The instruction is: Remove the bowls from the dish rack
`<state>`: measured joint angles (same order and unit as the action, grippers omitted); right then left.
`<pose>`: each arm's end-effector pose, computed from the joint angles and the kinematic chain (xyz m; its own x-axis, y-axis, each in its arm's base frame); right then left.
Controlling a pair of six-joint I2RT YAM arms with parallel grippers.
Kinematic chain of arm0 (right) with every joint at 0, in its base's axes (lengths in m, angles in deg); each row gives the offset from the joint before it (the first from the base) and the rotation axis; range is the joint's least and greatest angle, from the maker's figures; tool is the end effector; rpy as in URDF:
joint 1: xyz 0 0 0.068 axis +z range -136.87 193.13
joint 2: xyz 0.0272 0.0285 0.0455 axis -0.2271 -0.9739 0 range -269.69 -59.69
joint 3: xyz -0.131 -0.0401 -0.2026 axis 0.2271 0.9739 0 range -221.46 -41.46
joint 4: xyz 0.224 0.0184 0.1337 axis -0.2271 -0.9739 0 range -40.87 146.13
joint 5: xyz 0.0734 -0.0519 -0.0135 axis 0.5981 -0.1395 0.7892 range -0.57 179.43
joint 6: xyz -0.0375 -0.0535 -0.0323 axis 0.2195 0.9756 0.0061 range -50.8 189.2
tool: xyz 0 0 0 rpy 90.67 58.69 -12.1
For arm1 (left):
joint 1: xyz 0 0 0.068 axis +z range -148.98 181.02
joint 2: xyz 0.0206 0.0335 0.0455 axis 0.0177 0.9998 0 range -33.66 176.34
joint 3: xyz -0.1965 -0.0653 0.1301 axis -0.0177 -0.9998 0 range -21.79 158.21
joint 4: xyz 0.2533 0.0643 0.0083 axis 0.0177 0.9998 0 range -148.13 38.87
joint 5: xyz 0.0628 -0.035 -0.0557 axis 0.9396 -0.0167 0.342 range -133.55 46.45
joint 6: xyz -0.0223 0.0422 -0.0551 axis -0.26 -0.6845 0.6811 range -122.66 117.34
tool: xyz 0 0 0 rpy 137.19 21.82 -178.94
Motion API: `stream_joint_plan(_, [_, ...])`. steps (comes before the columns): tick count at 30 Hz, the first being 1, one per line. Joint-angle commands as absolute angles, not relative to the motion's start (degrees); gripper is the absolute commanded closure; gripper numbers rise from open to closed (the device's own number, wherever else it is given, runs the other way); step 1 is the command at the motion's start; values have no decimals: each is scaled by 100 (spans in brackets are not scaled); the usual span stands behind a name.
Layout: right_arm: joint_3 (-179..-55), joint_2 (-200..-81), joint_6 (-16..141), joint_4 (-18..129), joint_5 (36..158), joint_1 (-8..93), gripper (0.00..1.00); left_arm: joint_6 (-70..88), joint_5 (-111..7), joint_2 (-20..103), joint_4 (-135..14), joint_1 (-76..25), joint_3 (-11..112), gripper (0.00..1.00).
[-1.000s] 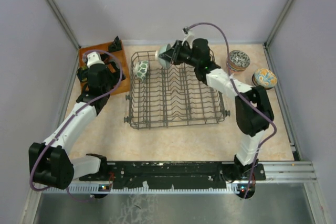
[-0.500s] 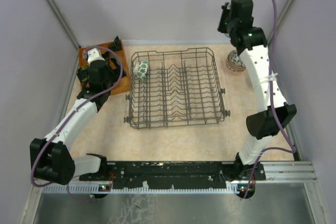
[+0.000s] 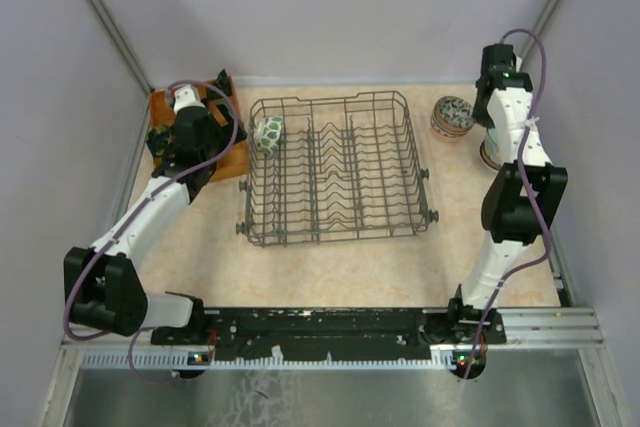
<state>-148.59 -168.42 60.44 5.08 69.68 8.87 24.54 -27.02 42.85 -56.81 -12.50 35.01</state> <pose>0.4189 -0.0517 0.2848 -0.7417 0.1989 -0.6406 0.3918 0.9036 -0.1730 0.3342 -0.0625 0.2682 -0.2947 -0.3798 -0.8769 -0.1899 0.9226 -0.3358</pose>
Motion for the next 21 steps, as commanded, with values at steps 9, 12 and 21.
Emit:
stream_joint_plan(9, [-14420,-16836,6210,1068,7187,284,100,2474,-2825,4405,-5725,-1278,3763,1])
stream_joint_plan(12, [-14516,-16999,6220,1072,7255,205,100,2485,-2871,4443,-5725,-1278,3792,1])
stream_joint_plan(21, [-14663,-17386,6238,1126,7536,29,100,2490,-2914,4484,-5691,-1287,3868,1])
